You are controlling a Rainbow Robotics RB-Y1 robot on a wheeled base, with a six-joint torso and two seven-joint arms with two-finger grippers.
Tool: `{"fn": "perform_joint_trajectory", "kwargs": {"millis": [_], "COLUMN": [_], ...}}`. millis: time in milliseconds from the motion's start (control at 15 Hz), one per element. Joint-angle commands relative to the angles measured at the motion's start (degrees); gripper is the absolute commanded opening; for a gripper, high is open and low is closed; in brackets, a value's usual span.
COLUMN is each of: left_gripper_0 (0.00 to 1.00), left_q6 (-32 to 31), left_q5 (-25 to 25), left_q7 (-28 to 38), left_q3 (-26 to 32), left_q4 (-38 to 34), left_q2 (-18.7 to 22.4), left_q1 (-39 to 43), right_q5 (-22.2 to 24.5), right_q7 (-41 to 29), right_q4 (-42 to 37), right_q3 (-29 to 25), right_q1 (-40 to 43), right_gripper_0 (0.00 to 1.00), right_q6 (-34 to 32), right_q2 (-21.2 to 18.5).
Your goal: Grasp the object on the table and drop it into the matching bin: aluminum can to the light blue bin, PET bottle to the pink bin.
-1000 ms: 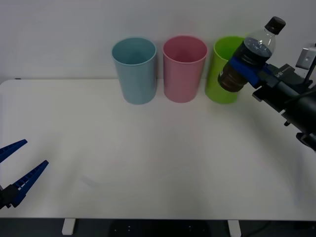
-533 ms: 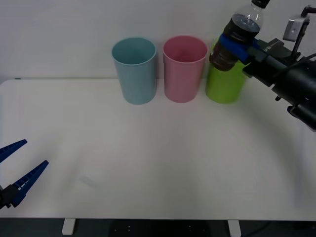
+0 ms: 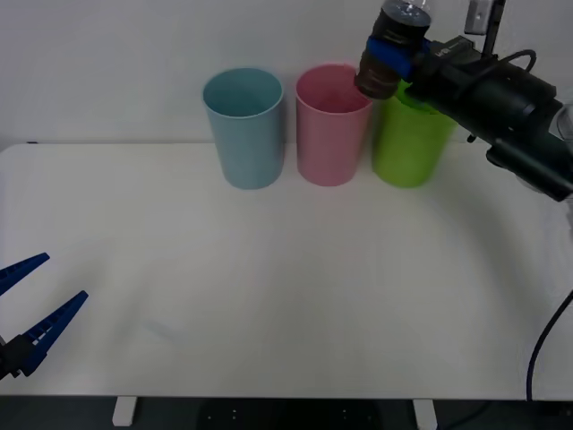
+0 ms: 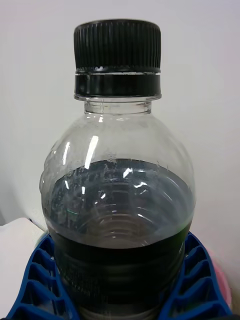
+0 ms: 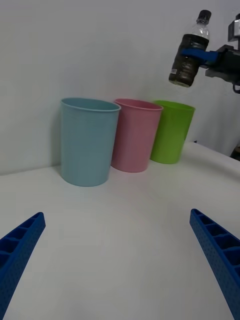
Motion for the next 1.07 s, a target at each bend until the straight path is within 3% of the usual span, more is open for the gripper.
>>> {"fn": "perform_joint_trajectory", "kwargs": {"millis": [67, 467, 800, 1067], "left_gripper_0": [1.0, 1.0, 1.0, 1.0], "left_q6": [0.0, 0.0, 0.0, 0.0], "left_q5": [0.0, 0.0, 0.0, 0.0], "left_q7": [0.0, 0.0, 0.0, 0.0], "left_q3": [0.0, 0.0, 0.0, 0.0], "left_q4": [0.0, 0.0, 0.0, 0.0], "left_q2": [0.0, 0.0, 0.0, 0.0], "left_q1": [0.0, 0.0, 0.0, 0.0], "right_q5": [3.1, 8.1, 8.8, 8.9], "right_q7": [1.1, 5.0, 12.0, 13.1], "right_q4": [6.6, 18.9, 26.8, 29.2], "right_q3": [-0.2, -1.0, -1.0, 0.6], "right_q1": [-4.9, -13.6, -18.4, -20.0], "right_gripper_0": [0.0, 0.0, 0.0, 0.0], "right_q6": [0.1, 4.3, 10.6, 14.7], "right_q2": [2.3, 7.0, 10.2, 11.9]}}
